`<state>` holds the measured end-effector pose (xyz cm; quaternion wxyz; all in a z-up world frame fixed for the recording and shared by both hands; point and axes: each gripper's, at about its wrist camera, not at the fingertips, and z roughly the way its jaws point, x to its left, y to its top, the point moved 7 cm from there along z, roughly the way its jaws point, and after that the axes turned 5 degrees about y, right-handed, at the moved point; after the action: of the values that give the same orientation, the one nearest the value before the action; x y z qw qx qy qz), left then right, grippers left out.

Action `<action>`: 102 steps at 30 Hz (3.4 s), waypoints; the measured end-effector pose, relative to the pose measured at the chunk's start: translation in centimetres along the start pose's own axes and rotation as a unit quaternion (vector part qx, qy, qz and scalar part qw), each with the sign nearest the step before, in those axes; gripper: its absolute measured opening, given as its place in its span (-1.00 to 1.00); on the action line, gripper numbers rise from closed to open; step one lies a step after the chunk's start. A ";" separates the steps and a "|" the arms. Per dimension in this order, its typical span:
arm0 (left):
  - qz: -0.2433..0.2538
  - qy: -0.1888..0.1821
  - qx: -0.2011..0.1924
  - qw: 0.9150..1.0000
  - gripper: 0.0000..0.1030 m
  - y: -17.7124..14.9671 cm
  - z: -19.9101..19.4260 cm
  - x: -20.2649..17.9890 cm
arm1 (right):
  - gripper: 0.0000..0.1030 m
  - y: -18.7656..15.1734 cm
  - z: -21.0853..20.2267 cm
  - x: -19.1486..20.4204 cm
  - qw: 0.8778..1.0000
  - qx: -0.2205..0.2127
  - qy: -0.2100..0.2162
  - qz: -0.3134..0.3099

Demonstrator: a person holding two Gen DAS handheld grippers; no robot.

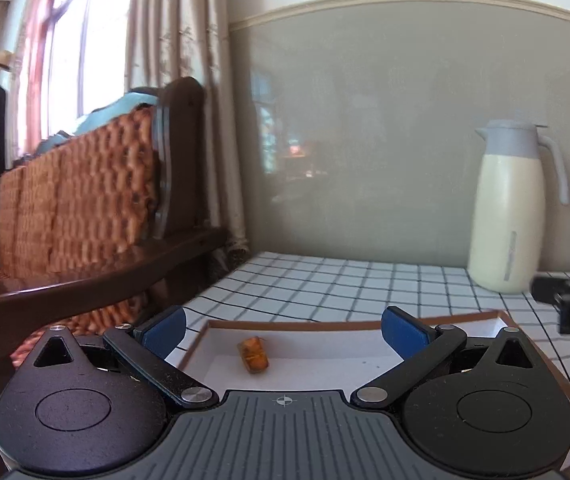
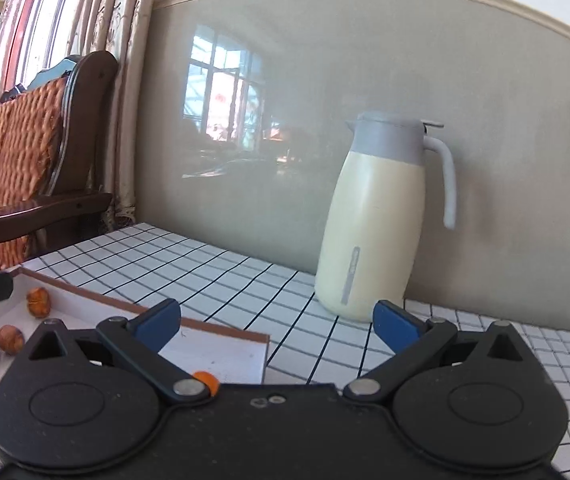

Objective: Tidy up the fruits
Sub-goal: 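Move both open tools back toward the tan fruit and mandarin on the cloth, then grasp the small tan round fruit with the left tool while the right tool grasps the mandarin, then carry the tan fruit and mandarin over the white tray with both tools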

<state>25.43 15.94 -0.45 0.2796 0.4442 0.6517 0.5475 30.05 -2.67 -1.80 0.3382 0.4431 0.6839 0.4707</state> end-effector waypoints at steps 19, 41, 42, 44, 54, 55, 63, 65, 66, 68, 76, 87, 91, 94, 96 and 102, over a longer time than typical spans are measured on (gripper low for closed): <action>-0.015 -0.136 0.013 0.990 1.00 0.2 -4.9 -9.6 | 0.84 -2.0 -6.0 -7.3 0.999 0.015 -0.034 0.014; 0.057 -0.217 0.013 0.974 1.00 -2.1 -9.1 -22.4 | 0.52 -6.4 -9.7 -18.0 0.992 0.032 -0.104 0.059; 0.065 -0.219 0.013 0.974 1.00 -2.3 -9.1 -23.0 | 0.51 -6.5 -9.6 -18.3 0.992 0.033 -0.107 0.062; 0.074 -0.224 0.008 0.972 1.00 -2.5 -9.1 -24.0 | 0.48 -7.0 -9.5 -19.1 0.991 0.038 -0.111 0.069; 0.089 -0.247 0.028 0.964 0.96 -3.1 -7.4 -29.7 | 0.22 -9.1 -7.7 -22.9 0.985 0.062 -0.138 0.077; 0.092 -0.249 0.031 0.964 0.84 -3.2 -7.1 -30.3 | 0.18 -9.3 -7.4 -23.1 0.986 0.065 -0.138 0.072; 0.098 -0.275 0.071 0.954 0.66 -4.4 -4.3 -35.1 | -0.21 -10.0 -3.8 -24.2 0.987 0.090 -0.105 0.081; 0.096 -0.276 0.084 0.953 0.60 -4.7 -3.6 -35.7 | -0.28 -10.2 -2.8 -24.4 0.987 0.099 -0.099 0.083; 0.094 -0.279 0.091 0.951 0.53 -4.8 -3.3 -35.9 | -0.29 -10.3 -2.3 -24.5 0.987 0.102 -0.094 0.085; 0.094 -0.280 0.106 0.950 0.45 -5.1 -2.4 -36.5 | -0.29 -10.4 -1.6 -24.5 0.987 0.106 -0.084 0.085; 0.083 -0.289 0.142 0.943 0.23 -5.3 0.0 -38.0 | -0.32 -10.5 0.4 -25.1 0.986 0.117 -0.061 0.099; 0.077 -0.295 0.156 0.940 0.22 -5.2 1.4 -39.4 | -0.33 -10.6 1.4 -26.2 0.984 0.111 -0.051 0.127; 0.079 -0.295 0.157 0.939 0.22 -5.2 1.4 -40.1 | -0.36 -10.5 1.5 -26.7 0.984 0.109 -0.050 0.132; 0.093 -0.298 0.151 0.938 -0.11 -5.2 1.1 -40.6 | -0.43 -10.7 1.6 -26.7 0.984 0.112 -0.046 0.132; 0.114 -0.302 0.143 0.936 -0.53 -5.3 0.5 -41.2 | -0.45 -10.7 1.5 -26.4 0.985 0.112 -0.050 0.124; 0.128 -0.301 0.114 0.938 -0.52 -4.8 -0.6 -41.4 | -0.48 -10.8 0.9 -26.2 0.985 0.114 -0.055 0.115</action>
<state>42.16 -20.99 -10.00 0.3380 0.6966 0.5330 0.3412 37.67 -28.32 -11.14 0.2662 0.5797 0.6580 0.4002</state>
